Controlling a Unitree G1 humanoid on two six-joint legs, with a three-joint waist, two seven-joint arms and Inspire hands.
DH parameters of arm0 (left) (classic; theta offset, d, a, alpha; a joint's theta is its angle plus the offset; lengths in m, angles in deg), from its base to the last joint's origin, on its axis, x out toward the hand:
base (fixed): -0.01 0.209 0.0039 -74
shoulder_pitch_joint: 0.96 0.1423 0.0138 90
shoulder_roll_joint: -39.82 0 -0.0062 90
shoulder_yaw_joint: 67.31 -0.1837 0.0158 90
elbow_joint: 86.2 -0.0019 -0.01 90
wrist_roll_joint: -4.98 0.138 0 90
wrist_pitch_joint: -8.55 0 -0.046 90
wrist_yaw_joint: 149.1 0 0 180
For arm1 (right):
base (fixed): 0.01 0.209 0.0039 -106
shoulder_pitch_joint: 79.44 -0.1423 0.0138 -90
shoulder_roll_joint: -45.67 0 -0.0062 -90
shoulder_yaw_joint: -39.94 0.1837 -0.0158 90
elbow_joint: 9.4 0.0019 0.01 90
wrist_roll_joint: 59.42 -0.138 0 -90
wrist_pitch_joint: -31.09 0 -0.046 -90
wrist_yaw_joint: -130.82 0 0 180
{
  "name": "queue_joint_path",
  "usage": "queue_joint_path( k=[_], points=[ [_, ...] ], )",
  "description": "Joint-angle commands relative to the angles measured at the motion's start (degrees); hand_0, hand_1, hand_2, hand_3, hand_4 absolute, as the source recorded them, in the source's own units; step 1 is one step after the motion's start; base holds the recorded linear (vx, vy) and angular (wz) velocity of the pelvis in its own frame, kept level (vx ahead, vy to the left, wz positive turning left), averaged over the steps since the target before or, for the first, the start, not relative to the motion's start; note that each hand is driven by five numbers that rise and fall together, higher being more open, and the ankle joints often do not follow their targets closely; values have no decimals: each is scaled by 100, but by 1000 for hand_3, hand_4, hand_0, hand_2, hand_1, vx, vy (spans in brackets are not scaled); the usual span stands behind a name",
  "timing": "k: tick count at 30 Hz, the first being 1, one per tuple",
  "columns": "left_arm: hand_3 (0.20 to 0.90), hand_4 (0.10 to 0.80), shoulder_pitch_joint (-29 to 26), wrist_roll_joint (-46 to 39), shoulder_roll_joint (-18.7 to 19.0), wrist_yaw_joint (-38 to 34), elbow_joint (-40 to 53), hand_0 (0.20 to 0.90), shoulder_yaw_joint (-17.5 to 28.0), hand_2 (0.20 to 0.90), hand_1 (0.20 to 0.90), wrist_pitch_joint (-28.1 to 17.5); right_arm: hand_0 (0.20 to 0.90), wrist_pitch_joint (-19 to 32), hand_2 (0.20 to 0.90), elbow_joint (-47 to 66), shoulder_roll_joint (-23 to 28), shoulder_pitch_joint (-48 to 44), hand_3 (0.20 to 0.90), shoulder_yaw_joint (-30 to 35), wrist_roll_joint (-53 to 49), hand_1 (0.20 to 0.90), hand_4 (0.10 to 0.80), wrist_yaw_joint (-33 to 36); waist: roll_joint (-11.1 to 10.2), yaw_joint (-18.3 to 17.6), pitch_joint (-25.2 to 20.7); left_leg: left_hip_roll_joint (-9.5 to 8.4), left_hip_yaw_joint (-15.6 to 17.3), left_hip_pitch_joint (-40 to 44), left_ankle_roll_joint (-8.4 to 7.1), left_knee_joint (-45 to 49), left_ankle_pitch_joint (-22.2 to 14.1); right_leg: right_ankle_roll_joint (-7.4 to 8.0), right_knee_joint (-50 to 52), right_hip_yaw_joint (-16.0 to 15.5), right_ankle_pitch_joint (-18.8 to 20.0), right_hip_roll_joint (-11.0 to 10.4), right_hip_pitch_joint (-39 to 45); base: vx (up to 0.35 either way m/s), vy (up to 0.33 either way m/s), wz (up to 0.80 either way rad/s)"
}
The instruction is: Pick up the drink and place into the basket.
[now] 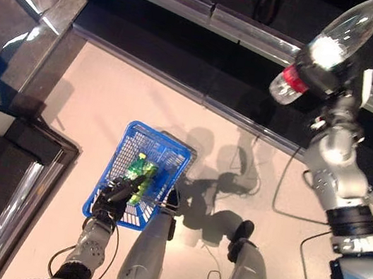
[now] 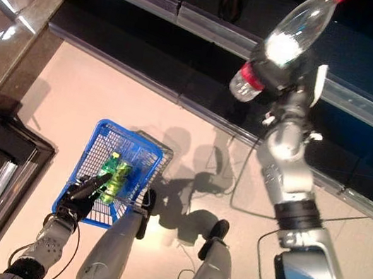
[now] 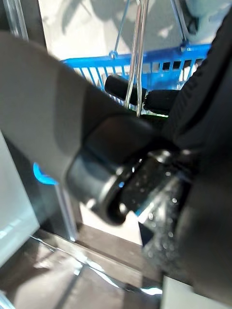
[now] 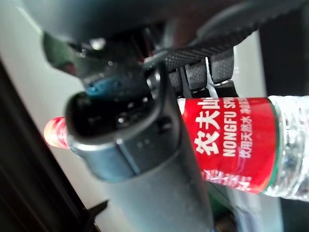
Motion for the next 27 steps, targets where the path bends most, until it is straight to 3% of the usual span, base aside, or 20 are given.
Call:
queue_joint_path(
  k=[1,7,16,27],
  points=[
    [200,100,560,-9,586,757,2000,300,-179,300,300,-323,300,772,300,1584,111,-683,200,553,400,300,100,-503,87,18,-181,-3,-232,339,3,87,140,-506,209,-168,-418,239,733,36,26,2],
    [200,100,741,-208,722,803,3581,300,-444,300,300,46,300,756,300,2196,-266,-74,200,139,1234,300,100,-683,31,152,-282,-35,-334,493,36,-43,120,-514,94,-300,-408,249,1005,35,0,3],
    [200,100,605,-372,978,1363,4948,300,-768,300,300,322,300,541,300,2201,-577,248,200,-656,1304,300,100,-553,-25,399,-268,-99,-538,616,74,-212,102,-487,-25,-509,-419,263,1295,23,-21,15],
    [200,100,-100,-489,1034,1643,5584,300,-1116,300,300,233,300,500,300,1341,-1287,464,200,-1354,1507,300,100,-196,-26,514,-197,-195,-755,639,106,-397,183,-415,-147,-632,-343,280,1359,9,-16,12]
  ],
)
